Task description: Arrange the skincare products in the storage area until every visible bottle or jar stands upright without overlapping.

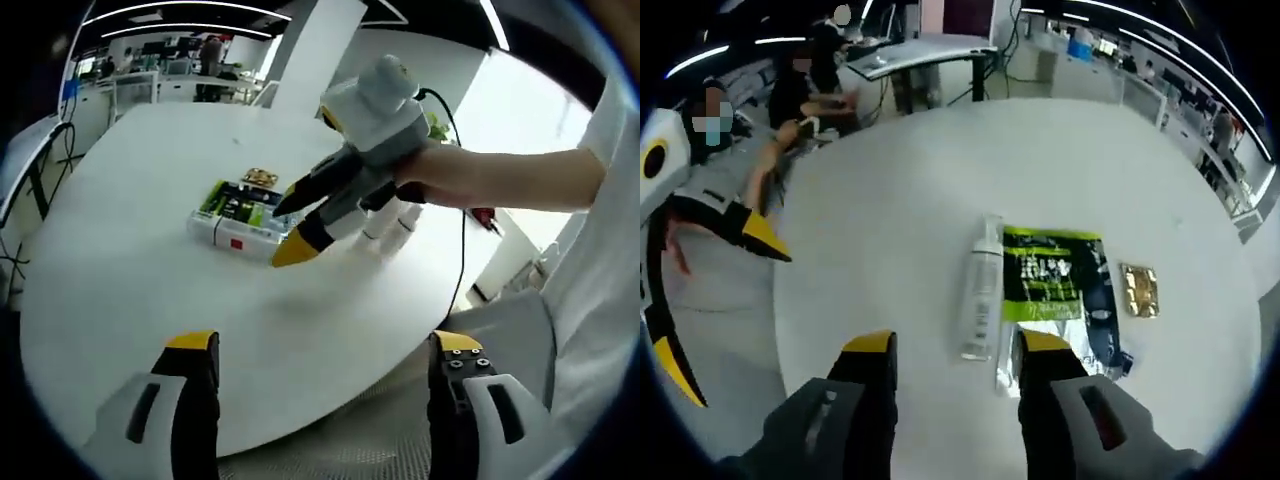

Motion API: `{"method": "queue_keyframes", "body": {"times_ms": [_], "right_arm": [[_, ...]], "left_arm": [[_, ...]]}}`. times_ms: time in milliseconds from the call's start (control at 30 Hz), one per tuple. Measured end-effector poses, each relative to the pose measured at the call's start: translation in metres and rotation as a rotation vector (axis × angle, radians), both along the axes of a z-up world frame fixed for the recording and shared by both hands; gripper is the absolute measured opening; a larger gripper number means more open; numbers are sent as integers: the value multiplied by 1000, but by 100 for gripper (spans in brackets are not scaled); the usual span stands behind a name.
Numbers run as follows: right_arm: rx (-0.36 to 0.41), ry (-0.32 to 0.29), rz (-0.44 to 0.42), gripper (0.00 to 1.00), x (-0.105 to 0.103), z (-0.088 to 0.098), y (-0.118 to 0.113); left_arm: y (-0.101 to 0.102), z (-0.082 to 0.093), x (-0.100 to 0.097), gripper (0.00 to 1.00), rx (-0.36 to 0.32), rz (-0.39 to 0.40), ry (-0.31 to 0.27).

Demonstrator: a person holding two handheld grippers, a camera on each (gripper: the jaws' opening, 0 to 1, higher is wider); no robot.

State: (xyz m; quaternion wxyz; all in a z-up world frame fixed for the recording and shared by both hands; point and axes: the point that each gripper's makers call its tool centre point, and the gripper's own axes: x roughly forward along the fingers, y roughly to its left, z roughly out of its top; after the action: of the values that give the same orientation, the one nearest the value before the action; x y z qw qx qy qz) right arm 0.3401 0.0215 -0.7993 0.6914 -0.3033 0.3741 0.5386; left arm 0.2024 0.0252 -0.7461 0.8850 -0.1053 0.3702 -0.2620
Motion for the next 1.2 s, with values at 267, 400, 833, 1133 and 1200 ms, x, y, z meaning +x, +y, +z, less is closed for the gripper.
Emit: {"method": "queue_keyframes", "body": {"times_ms": [267,400,833,1133,1200], "right_arm": [[-18,-10,26,42,6,-10,17],[-52,-17,37,39,8,-22,21],[-90,-60,40,25,16,-33,18],[-80,-84,51,21,19,-31,16],[-62,-58,33,20,17,-27,17]], "left_arm": [[3,-4,1,78,15,10,10],[4,-4,2,78,12,17,10],[11,-7,3,77,26,21,19],[10,-8,3,77,28,18,26],[10,-6,3,78,22,20,22]]}}
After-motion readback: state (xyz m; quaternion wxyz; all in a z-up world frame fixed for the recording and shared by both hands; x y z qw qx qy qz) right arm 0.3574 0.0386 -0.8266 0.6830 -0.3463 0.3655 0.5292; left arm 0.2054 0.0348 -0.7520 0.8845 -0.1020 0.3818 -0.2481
